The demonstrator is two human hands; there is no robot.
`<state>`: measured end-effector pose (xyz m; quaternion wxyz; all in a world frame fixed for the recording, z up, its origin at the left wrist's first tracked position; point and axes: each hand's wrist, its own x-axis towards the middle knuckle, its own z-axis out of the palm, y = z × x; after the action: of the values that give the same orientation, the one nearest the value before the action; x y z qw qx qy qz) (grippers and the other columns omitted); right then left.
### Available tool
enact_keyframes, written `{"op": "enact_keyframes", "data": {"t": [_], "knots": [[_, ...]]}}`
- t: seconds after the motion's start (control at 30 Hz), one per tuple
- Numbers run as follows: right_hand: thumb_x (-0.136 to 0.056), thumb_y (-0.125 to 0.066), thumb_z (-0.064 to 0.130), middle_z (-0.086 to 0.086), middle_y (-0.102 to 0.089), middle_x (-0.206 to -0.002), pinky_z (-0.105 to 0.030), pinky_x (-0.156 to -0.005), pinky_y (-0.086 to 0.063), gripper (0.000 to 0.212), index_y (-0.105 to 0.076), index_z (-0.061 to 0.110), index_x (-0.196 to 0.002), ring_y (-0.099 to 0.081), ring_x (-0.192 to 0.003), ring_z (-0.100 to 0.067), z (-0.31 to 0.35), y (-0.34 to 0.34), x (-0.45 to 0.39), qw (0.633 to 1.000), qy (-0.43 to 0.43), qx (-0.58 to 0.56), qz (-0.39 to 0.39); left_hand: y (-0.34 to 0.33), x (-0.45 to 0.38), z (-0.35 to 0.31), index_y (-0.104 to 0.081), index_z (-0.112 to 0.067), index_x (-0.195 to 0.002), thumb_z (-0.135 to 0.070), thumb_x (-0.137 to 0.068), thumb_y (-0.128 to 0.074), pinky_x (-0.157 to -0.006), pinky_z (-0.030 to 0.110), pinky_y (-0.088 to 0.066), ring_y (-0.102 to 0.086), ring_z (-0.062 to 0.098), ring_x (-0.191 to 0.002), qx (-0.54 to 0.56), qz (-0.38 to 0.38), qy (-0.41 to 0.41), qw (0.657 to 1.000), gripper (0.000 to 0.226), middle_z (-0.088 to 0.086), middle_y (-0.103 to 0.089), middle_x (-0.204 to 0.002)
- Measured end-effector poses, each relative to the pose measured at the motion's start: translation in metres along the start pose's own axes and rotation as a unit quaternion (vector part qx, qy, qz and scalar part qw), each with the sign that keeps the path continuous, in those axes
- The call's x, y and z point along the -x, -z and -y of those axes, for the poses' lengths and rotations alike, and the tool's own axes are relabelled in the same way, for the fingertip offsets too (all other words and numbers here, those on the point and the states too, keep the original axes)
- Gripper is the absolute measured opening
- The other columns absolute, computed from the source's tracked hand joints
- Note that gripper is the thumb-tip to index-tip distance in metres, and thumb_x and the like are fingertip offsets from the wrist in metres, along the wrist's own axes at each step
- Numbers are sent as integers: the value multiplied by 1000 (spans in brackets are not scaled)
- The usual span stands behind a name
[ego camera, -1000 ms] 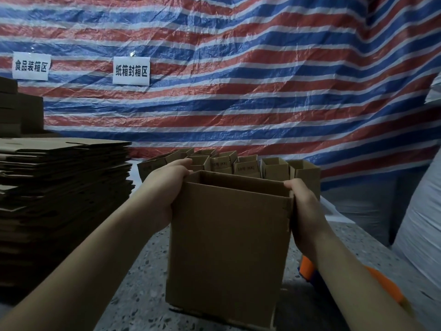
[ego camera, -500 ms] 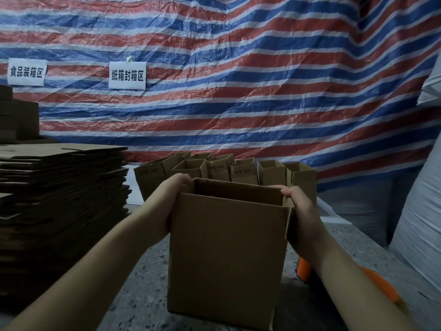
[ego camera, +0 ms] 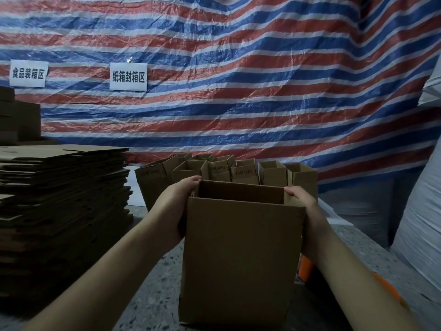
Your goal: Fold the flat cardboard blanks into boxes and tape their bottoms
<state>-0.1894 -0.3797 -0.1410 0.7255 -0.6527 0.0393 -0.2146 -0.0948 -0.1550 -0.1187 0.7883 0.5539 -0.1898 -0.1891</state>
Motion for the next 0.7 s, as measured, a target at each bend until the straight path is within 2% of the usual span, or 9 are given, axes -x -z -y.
{"op": "enact_keyframes", "data": {"t": [0.07,0.13,0.23,0.4,0.53,0.7], "knots": [[-97,-42,50,-2,-69,-69,-32,-65,-52,53,-77,25,-66,-68,-63,-11,2,1,0,1000,-12,1,0,2,0,2,-75,-21,-98,-27,-98,-53,-45,25,-52,-70,17,-59,4,13,3,1000,23,12,-75,-81],[-97,-41,50,-3,-70,-70,-30,-58,-55,54,-78,25,-66,-69,-63,-12,2,-2,0,1000,-18,-13,-3,2,1,6,-80,-21,-79,-36,-97,-52,-45,24,-52,-70,16,-58,3,19,11,1000,37,9,-73,-74],[-97,-40,48,-4,-69,-67,-27,-51,-56,55,-77,24,-63,-69,-61,-13,0,-6,1,999,-20,-37,-7,-2,0,15,-77,-19,-61,-44,-97,-45,-41,22,-48,-66,14,-50,21,6,25,999,55,5,-68,-61],[-95,-42,50,-4,-68,-68,-27,-52,-56,53,-76,24,-64,-68,-61,-13,-1,-5,1,999,-24,-38,-14,3,-6,18,-77,-19,-59,-35,-98,-51,-42,21,-48,-66,14,-50,15,12,11,1000,50,5,-68,-61],[-94,-44,49,-4,-67,-68,-27,-52,-56,50,-75,23,-64,-67,-60,-14,-2,-4,0,998,-26,-46,-16,9,-7,17,-81,-20,-73,-37,-92,-56,-50,24,-54,-71,17,-60,10,50,4,999,37,7,-73,-71],[-95,-43,50,-4,-69,-69,-26,-53,-56,52,-77,25,-65,-69,-62,-13,-3,-3,-1,999,-16,-45,-5,12,-8,14,-81,-18,-80,-41,-77,-64,-51,26,-54,-72,17,-67,-11,85,13,996,28,9,-74,-80]]}}
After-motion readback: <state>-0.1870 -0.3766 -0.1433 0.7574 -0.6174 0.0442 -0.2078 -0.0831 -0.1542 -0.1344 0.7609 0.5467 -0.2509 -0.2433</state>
